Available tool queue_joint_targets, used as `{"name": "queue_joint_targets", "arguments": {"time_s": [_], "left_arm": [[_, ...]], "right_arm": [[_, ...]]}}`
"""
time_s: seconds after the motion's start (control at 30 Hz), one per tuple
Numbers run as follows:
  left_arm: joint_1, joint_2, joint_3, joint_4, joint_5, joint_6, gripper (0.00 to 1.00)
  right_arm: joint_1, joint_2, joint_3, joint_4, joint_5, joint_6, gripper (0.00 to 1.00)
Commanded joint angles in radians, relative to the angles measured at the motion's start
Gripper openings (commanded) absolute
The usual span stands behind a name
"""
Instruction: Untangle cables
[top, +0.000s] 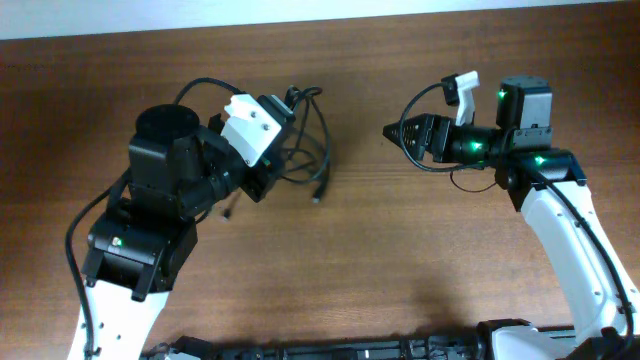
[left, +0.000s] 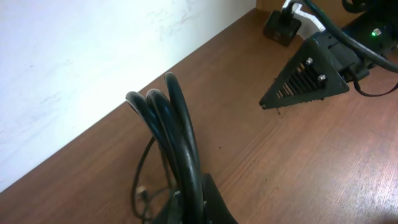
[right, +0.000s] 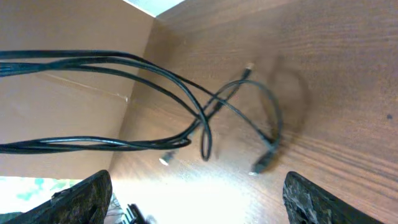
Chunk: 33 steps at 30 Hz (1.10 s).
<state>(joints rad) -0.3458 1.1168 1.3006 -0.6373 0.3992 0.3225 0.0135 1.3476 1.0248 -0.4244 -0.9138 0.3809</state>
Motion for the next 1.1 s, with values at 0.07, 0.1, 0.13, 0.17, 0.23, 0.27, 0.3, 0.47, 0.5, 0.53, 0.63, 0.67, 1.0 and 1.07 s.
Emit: {"name": "queue_joint_targets", "arguments": {"time_s": [0.07, 0.1, 0.13, 0.17, 0.23, 0.27, 0.3, 0.47, 0.5, 0.53, 0.63, 0.67, 1.0, 1.07], "left_arm": [[0.002, -0.021, 0.008, 0.045, 0.122, 0.020, 0.00], [0.002, -0.021, 0.008, 0.044, 0.133, 0.020, 0.00], [0.002, -0.021, 0.008, 0.041, 0.133, 0.020, 0.00], [0.002, -0.021, 0.008, 0.038, 0.132, 0.019, 0.08], [0.002, -0.013, 0.008, 0.033, 0.132, 0.019, 0.27], [0.002, -0.007, 0.008, 0.027, 0.132, 0.018, 0.29], [0.002, 0.000, 0.008, 0.021, 0.132, 0.008, 0.31], [0.002, 0.080, 0.008, -0.019, 0.136, 0.004, 0.28], [0.002, 0.105, 0.008, -0.025, 0.140, 0.004, 0.29], [0.002, 0.122, 0.008, -0.030, 0.145, 0.004, 0.29], [0.002, 0.154, 0.008, -0.031, 0.162, -0.042, 0.33], [0.002, 0.155, 0.008, -0.031, 0.162, -0.045, 0.35], [0.002, 0.087, 0.008, -0.071, -0.087, -0.114, 0.77], [0.002, 0.077, 0.008, -0.076, -0.115, -0.122, 0.77]], "right_arm": [[0.014, -0.001, 0.010, -0.006, -0.040, -0.089, 0.85], [0.026, -0.001, 0.010, -0.003, -0.045, -0.102, 0.85], [0.039, -0.002, 0.010, 0.001, -0.043, -0.114, 0.85], [0.050, -0.002, 0.010, 0.009, -0.043, -0.115, 0.86], [0.061, -0.002, 0.010, 0.025, -0.043, -0.112, 0.85], [0.063, -0.002, 0.010, 0.032, -0.044, -0.111, 0.85], [0.065, -0.004, 0.010, 0.036, -0.043, -0.110, 0.85], [0.064, -0.031, 0.010, 0.039, -0.017, -0.108, 0.85], [0.064, -0.042, 0.010, 0.039, -0.003, -0.106, 0.85], [0.064, -0.048, 0.010, 0.039, 0.011, -0.097, 0.85], [0.064, -0.065, 0.010, 0.034, 0.037, -0.084, 0.85], [0.063, -0.066, 0.010, 0.022, 0.053, -0.084, 0.85], [0.063, -0.066, 0.010, -0.202, 0.315, -0.073, 0.85], [0.063, -0.066, 0.010, -0.224, 0.344, -0.074, 0.85]]}}
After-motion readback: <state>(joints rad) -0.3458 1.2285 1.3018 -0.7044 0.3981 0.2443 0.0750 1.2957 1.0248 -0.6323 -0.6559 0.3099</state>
